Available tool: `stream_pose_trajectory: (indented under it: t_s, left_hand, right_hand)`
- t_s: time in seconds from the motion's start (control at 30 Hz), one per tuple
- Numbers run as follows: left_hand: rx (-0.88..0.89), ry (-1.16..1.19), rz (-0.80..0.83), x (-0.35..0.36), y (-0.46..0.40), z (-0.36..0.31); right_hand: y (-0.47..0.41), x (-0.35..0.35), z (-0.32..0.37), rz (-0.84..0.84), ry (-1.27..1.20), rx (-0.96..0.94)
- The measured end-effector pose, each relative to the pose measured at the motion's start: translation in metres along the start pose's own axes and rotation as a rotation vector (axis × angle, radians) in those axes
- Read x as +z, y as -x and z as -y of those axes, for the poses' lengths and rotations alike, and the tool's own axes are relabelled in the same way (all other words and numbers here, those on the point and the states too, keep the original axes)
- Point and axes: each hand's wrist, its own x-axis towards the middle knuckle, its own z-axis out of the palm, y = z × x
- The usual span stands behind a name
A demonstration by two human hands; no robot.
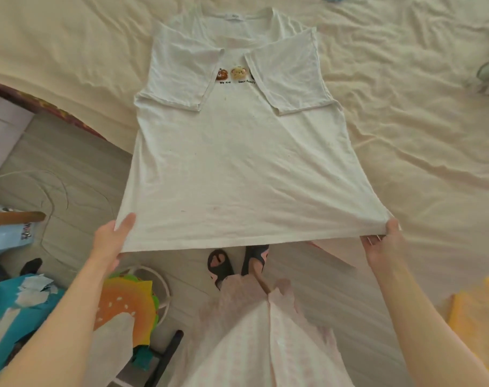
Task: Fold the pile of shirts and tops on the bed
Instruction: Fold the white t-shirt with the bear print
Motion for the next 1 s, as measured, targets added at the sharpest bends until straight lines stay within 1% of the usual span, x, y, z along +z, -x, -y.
stream_pose_trajectory:
  t_s: [0.07,0.17,0.23,0.37,0.43,0.5,0.63,0.73,0.8,0.9,1.0]
  left_hand:
    - [-0.099,0.012,0.104,-0.013,0.005,-0.007]
    - [-0.165,0.052,0.173,-0.029,0.02,-0.024]
    - [-0.208,0.155,0.202,-0.034,0.031,-0.032]
    - [-0.317,0.445,0.232,-0.037,0.037,-0.03]
    - [-0.346,0.528,0.203,-0.034,0.039,-0.03]
    - [-0.339,0.562,0.136,-0.031,0.04,-0.033]
    - [-0.302,0.523,0.023,-0.033,0.033,-0.058]
    - [-0.256,0.594,0.033,-0.033,0.023,-0.101]
    - [-0.23,0.686,0.039,-0.025,0.01,-0.141]
    - [-0.22,0.837,0.009,-0.006,-0.018,-0.212]
    - [-0.191,0.909,0.02,0.023,-0.056,-0.284]
  right_hand:
    - [0.01,0.004,0.012,-0.033,0.038,-0.063]
    - [0.024,0.009,0.031,-0.057,0.022,-0.102]
    - [0.031,0.011,0.038,-0.051,0.027,-0.093]
    - [0.04,0.006,0.036,-0.031,0.053,-0.061]
    - [0.043,0.004,0.034,-0.043,0.046,-0.039]
    - [0.046,0.004,0.035,-0.067,0.021,-0.027]
    - [0.045,0.017,0.049,-0.113,-0.001,-0.054]
    - [0.037,0.046,0.075,-0.045,0.007,-0.082]
    - [0.032,0.078,0.098,-0.012,-0.089,-0.063]
    - [0.016,0.142,0.137,0.045,-0.213,-0.014]
    - [-0.015,0.214,0.173,0.095,-0.214,0.033]
